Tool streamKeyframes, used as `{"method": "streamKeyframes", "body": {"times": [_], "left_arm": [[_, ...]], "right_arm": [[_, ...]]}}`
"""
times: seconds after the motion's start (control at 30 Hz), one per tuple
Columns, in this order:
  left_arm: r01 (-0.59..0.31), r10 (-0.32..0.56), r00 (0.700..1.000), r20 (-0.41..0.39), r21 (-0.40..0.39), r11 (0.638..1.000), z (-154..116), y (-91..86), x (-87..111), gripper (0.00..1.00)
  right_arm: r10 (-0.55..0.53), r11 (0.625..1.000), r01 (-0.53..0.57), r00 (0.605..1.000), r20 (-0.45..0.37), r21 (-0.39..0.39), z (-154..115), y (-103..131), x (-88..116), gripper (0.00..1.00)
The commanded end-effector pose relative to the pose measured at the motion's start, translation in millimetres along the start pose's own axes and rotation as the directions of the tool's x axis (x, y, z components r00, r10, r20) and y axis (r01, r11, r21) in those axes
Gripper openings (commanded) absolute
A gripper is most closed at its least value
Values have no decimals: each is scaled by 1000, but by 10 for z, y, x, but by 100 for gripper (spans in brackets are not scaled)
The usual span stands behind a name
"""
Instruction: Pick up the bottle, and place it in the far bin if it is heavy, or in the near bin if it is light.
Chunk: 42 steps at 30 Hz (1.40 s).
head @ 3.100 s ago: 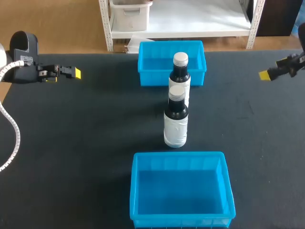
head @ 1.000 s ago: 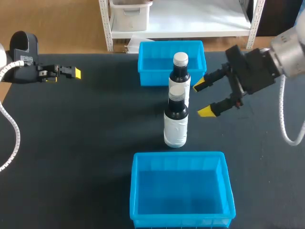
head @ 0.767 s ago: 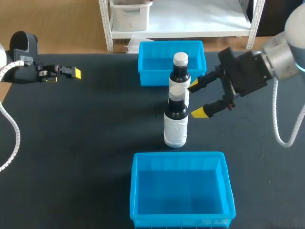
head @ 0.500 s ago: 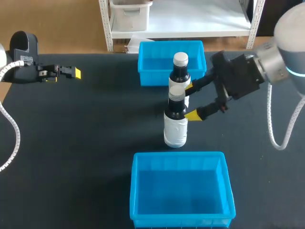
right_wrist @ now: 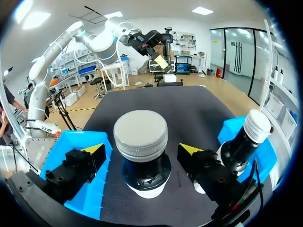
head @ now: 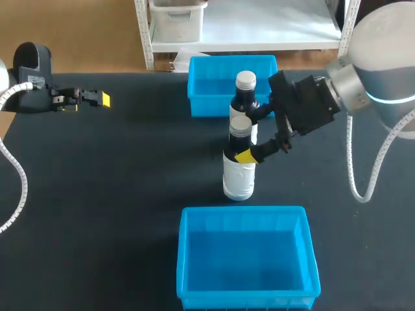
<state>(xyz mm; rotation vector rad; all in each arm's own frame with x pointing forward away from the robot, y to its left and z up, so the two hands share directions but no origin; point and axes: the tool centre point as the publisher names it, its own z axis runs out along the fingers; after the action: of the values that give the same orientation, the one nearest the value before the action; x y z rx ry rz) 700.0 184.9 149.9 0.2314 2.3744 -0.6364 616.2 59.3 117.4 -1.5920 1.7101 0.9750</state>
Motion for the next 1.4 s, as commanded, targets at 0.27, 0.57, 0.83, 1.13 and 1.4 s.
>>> {"method": "streamKeyframes", "body": {"times": [0.27, 0.57, 0.83, 1.13, 1.4], "left_arm": [[0, 0, 1000, 0, 0, 1000, 0, 0, 0, 100], [0, 0, 1000, 0, 0, 1000, 0, 0, 0, 100], [0, 0, 1000, 0, 0, 1000, 0, 0, 0, 100], [0, 0, 1000, 0, 0, 1000, 0, 0, 0, 100], [0, 0, 1000, 0, 0, 1000, 0, 0, 0, 100]], "right_arm": [[9, 1000, -9, 1000, -5, 5, 48, -10, -29, 87], [9, 1000, -9, 1000, -8, 3, 59, -15, -33, 91], [3, 1000, -3, 1000, -4, -5, 64, -13, -46, 66], [3, 1000, -3, 1000, -6, -5, 67, -20, -38, 47], [6, 1000, -6, 1000, -6, -5, 64, -24, -27, 0]]}}
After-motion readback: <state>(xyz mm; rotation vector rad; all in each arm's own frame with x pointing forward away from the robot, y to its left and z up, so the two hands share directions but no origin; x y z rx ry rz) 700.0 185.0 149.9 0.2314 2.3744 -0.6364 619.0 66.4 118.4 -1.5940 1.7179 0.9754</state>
